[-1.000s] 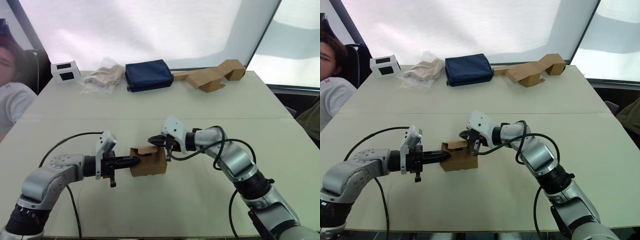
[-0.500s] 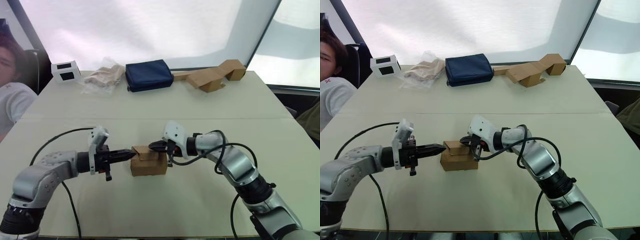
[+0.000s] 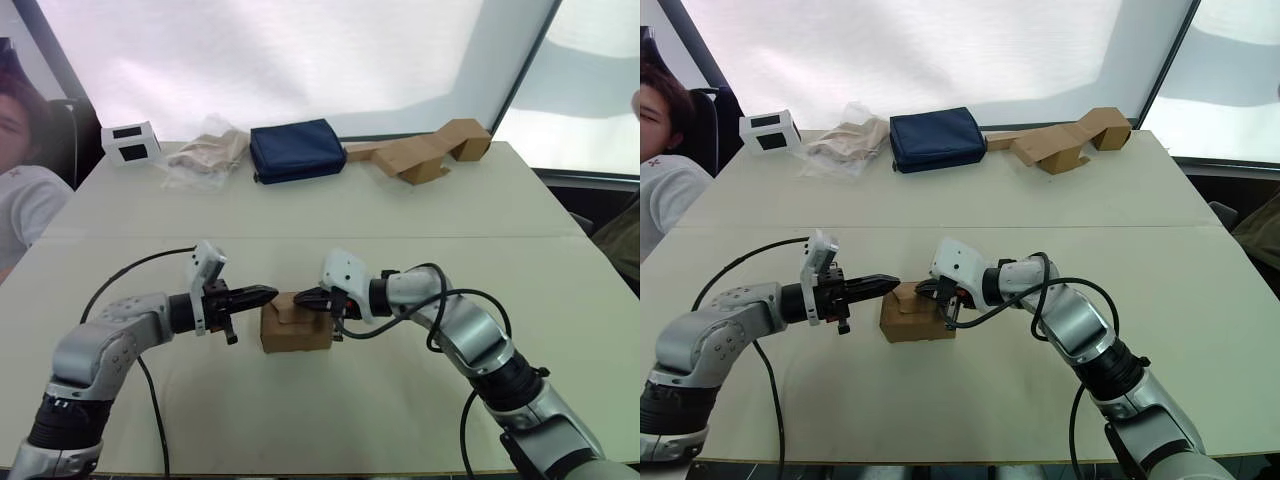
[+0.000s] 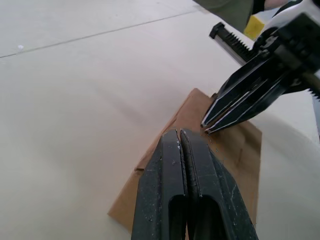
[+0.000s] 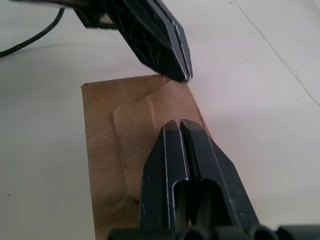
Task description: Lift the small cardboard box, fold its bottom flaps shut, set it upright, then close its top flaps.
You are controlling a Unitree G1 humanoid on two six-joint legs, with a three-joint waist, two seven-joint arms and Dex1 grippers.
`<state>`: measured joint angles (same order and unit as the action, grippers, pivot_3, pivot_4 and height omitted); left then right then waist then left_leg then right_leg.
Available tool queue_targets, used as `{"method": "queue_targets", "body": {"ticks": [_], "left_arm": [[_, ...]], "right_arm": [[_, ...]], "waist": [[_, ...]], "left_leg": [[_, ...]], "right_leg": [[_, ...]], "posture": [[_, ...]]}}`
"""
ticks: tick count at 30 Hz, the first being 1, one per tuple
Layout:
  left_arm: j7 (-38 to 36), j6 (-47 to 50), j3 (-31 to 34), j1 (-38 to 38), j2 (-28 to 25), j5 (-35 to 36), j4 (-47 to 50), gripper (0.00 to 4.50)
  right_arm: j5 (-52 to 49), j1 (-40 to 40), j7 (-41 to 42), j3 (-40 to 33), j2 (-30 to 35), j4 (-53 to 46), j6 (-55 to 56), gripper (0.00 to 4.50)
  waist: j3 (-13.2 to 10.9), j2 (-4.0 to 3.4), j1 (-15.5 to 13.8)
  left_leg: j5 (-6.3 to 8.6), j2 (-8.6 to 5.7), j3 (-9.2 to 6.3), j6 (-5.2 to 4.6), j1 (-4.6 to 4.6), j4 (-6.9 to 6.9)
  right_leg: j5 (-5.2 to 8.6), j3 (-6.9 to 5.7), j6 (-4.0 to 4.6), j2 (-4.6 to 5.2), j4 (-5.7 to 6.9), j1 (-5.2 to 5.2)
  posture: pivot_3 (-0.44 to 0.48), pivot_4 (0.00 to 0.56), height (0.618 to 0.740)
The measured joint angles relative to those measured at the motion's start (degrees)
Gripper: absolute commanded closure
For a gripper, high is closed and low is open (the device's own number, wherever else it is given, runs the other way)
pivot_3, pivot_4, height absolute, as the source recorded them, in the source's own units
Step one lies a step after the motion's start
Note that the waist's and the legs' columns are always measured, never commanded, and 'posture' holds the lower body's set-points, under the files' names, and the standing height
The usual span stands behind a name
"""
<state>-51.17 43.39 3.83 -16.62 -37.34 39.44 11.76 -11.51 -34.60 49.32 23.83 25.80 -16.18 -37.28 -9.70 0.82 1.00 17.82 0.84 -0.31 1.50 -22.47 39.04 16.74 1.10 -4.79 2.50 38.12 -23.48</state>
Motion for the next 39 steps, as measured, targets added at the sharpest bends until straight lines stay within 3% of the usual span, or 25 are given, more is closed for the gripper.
{"method": "queue_targets", "body": {"ticks": [11,39], "left_arm": [[1.3,-2.2,-0.7,-1.6,2.9,-1.6,-1.8,4.47],[0.8,-2.5,-0.7,-1.5,4.5,-1.5,-2.9,4.47]], "right_arm": [[-3.0,2.5,1.6,-0.7,1.9,-7.4,-2.3,4.50],[3.8,3.4,0.0,2.8,2.0,-3.6,3.8,4.50]], "waist": [[0.0,0.00,-0.2],[0.0,0.00,-0.1]], "left_leg": [[0.00,-0.01,-0.01,-0.01,-0.01,0.00],[0.00,0.00,-0.01,0.00,0.01,0.00]], "right_leg": [[0.00,0.00,0.00,0.03,-0.02,0.02],[0.00,-0.01,0.00,0.01,-0.02,0.02]], "posture": [[0.000,0.150,0.740],[0.000,0.150,0.740]]}}
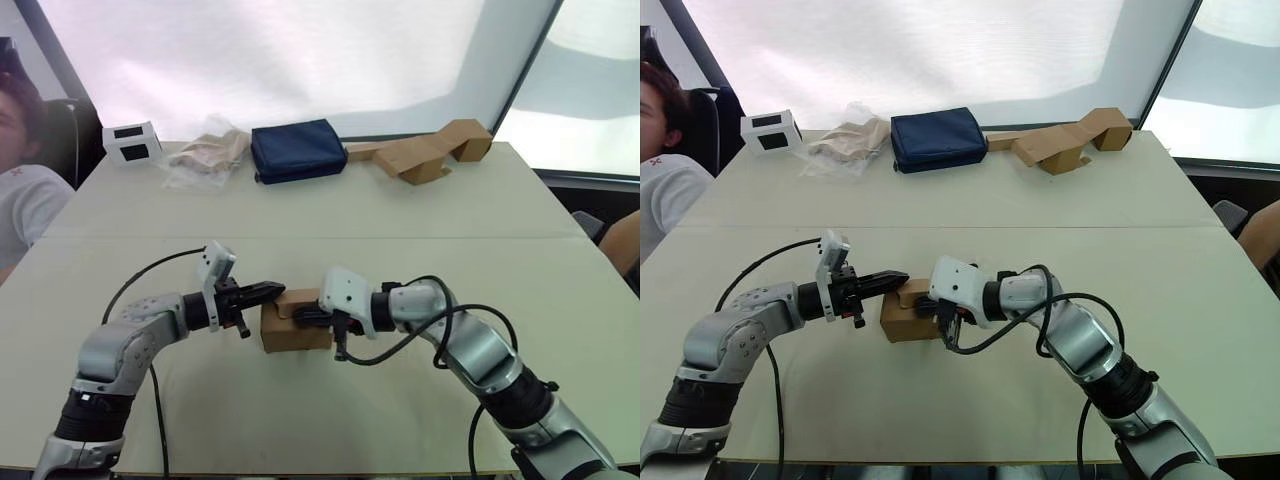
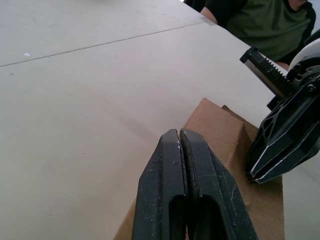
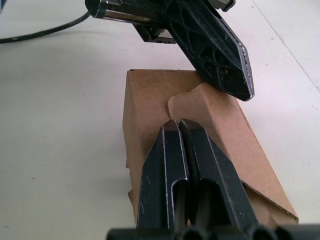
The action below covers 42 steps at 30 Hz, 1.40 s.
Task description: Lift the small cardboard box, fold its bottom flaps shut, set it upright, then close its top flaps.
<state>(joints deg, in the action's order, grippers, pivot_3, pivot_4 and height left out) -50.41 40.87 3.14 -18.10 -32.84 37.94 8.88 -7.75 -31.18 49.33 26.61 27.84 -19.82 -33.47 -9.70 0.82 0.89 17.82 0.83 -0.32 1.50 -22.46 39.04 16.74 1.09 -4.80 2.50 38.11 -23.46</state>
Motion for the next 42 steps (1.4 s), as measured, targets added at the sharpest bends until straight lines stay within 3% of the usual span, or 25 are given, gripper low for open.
{"method": "queue_targets", "body": {"ticks": [13,24,32,42], "left_arm": [[0.1,0.1,-0.2,0.3,-0.2,-0.4,0.7,4.47],[-1.6,-4.1,-4.7,-0.6,-3.2,-7.0,3.2,4.47],[1.7,3.9,3.4,-2.1,-6.0,0.4,10.0,4.47],[6.6,5.9,-1.0,-1.7,-5.4,-0.8,15.7,4.47]], "right_arm": [[2.9,-0.4,0.0,0.4,-0.3,1.6,2.5,4.50],[-6.6,1.1,1.5,-6.3,-1.5,-1.7,-6.2,4.50],[-13.1,2.4,-3.2,-16.5,-2.0,-4.1,-10.6,4.50],[-9.7,2.7,-5.0,-11.1,-1.4,-2.4,-8.0,4.50]], "waist": [[0.0,0.00,0.0],[0.0,0.00,-0.1],[0.0,0.02,0.1],[0.0,0.01,0.1]], "left_leg": [[0.00,0.00,0.00,0.00,0.01,0.00],[0.00,0.00,0.00,0.00,0.01,0.00],[0.00,0.02,-0.01,-0.01,0.00,-0.01],[0.00,0.00,-0.01,-0.01,0.00,-0.01]], "right_leg": [[0.00,0.00,0.00,0.00,0.00,0.02],[0.00,0.00,0.00,0.01,-0.01,0.02],[0.00,0.01,0.00,0.00,0.00,0.01],[0.00,0.02,0.00,-0.01,0.00,0.02]], "posture": [[0.000,0.150,0.740],[0.000,0.150,0.740],[0.000,0.150,0.740],[0.000,0.150,0.740]]}}
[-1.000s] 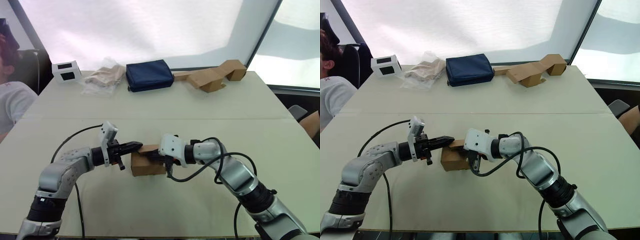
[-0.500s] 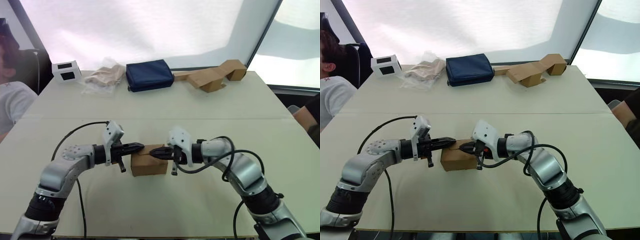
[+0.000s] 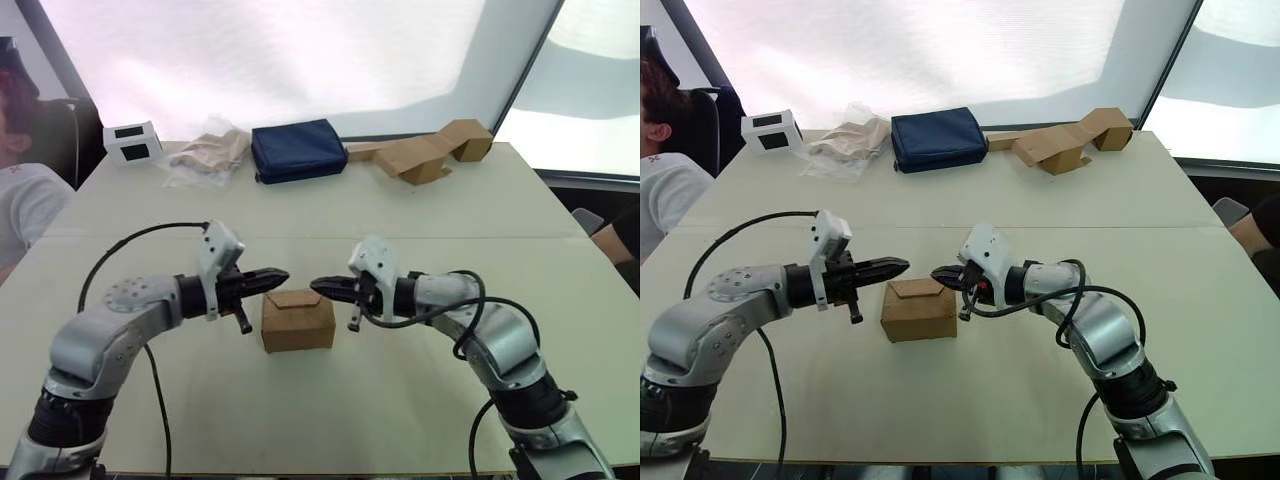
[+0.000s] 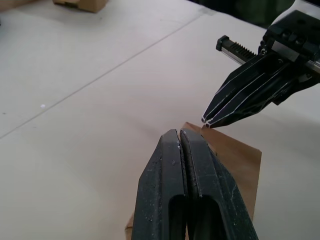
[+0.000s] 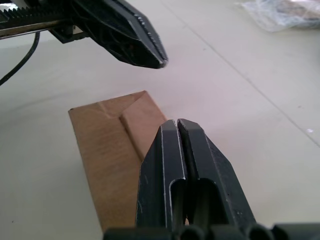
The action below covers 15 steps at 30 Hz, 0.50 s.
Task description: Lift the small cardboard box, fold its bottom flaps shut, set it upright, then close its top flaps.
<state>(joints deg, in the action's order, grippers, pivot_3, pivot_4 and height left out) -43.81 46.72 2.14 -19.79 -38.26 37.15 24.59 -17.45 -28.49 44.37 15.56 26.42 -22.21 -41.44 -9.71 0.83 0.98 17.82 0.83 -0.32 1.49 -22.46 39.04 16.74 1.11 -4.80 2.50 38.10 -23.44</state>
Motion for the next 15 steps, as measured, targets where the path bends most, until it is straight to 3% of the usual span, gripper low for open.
{"method": "queue_targets", "body": {"ticks": [15], "left_arm": [[0.0,-2.7,-3.6,5.3,-1.1,-4.7,0.3,4.47]], "right_arm": [[6.5,0.0,0.9,6.1,1.5,2.9,5.4,4.50]], "waist": [[0.0,0.00,-0.1]], "left_leg": [[0.00,0.01,0.00,0.00,0.00,0.00]], "right_leg": [[0.00,0.00,0.00,-0.02,-0.01,0.00]], "posture": [[0.000,0.150,0.740]]}}
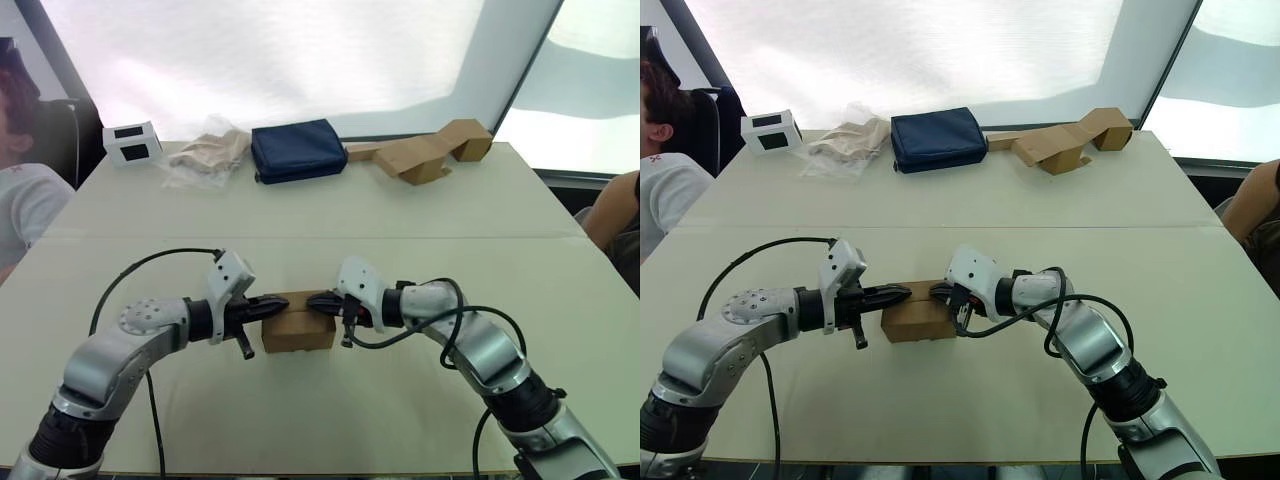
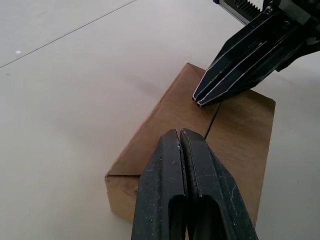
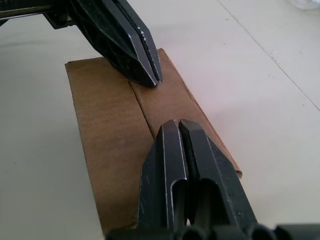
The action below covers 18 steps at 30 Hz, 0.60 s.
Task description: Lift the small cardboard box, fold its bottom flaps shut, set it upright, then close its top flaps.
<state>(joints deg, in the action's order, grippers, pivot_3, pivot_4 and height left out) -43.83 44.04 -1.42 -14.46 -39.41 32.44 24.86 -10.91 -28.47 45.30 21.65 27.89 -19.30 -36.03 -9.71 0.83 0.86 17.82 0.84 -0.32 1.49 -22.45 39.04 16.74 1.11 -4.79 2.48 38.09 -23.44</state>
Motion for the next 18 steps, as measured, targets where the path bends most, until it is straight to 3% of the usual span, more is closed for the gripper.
{"method": "queue_targets", "body": {"ticks": [6,11,18], "left_arm": [[-0.3,-1.2,0.2,0.8,-0.2,-0.7,-0.1,4.47],[3.4,-7.8,8.6,1.3,6.3,0.9,-0.4,4.47],[1.0,-1.3,16.8,10.4,-3.9,4.1,-1.9,4.47]], "right_arm": [[-0.6,0.0,-0.2,-0.7,-0.8,0.6,-0.3,4.50],[-9.6,-0.7,-3.6,-12.4,-7.2,0.9,-4.2,4.50],[-21.0,4.1,-6.6,-27.6,-6.1,-3.7,-10.2,4.50]], "waist": [[0.0,0.00,0.0],[0.0,0.01,0.0],[0.0,-0.01,0.1]], "left_leg": [[0.00,0.00,0.00,0.00,0.00,0.00],[0.00,0.04,-0.01,0.00,-0.02,0.00],[0.01,0.04,-0.01,-0.01,-0.01,-0.10]], "right_leg": [[0.00,0.00,0.00,0.00,0.00,0.01],[0.00,0.00,0.00,0.01,0.00,0.00],[0.00,-0.01,0.00,0.04,-0.06,0.00]], "posture": [[0.000,0.150,0.740],[0.000,0.150,0.740],[0.000,0.150,0.740]]}}
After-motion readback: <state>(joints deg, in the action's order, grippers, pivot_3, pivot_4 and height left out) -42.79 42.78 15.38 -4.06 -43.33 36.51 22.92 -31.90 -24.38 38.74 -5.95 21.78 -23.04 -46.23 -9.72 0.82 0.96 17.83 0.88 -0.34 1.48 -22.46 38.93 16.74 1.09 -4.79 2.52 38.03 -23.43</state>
